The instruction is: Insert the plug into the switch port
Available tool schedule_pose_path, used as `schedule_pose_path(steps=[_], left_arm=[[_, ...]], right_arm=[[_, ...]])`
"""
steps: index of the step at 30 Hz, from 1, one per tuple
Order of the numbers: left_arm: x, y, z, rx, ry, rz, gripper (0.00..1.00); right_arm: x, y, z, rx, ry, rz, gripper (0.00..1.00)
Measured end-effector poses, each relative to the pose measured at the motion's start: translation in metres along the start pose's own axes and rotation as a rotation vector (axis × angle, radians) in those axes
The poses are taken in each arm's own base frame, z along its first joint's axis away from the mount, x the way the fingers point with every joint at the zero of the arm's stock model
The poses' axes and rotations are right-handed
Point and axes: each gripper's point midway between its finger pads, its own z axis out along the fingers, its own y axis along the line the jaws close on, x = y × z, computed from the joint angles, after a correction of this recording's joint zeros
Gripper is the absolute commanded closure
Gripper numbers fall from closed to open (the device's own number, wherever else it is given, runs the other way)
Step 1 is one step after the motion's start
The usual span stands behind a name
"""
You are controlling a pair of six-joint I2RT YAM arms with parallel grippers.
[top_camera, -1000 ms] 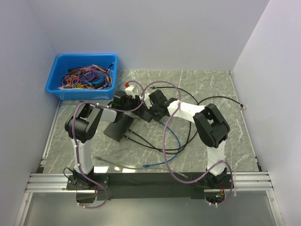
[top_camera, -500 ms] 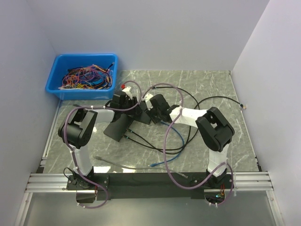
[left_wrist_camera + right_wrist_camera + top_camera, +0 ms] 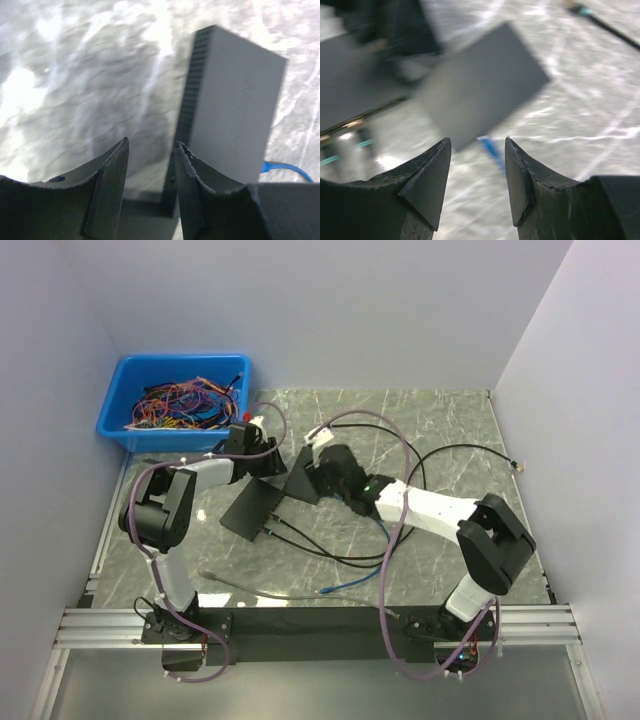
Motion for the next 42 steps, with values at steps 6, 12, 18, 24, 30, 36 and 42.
schedule_pose_path(steps=[6, 12, 18, 24, 30, 36, 42], left_arm=[[-0.015, 0.012, -0.033, -0.09, -0.053, -0.025, 0.49], [-0.071, -0.006, -0.125, -0.134, -0.352, -0.063, 0.48], [-0.09, -0.001, -0.213, -0.216, -0.602, -0.173, 0.34], [-0.089, -0.009, -0.289, -0.198, -0.758, -0.216, 0.32], [-0.079, -0.012, -0.31, -0.211, -0.735, -0.206, 0.33], [-0.06, -0.007, -0.322, -0.227, -0.725, -0.191, 0.33], [-0.056, -0.004, -0.321, -0.24, -0.71, -0.182, 0.33]], right_arm=[[0.004, 0.094, -0.036, -0.169, -0.021, -0.033, 0.49], [0.018, 0.176, -0.068, -0.387, 0.004, -0.033, 0.49], [0.035, 0.268, -0.059, -0.543, 0.066, -0.092, 0.48], [0.065, 0.338, -0.04, -0.618, 0.146, -0.176, 0.46], [0.077, 0.36, -0.023, -0.614, 0.185, -0.22, 0.46], [0.082, 0.369, -0.011, -0.596, 0.211, -0.243, 0.49], [0.082, 0.374, -0.009, -0.581, 0.208, -0.269, 0.74]])
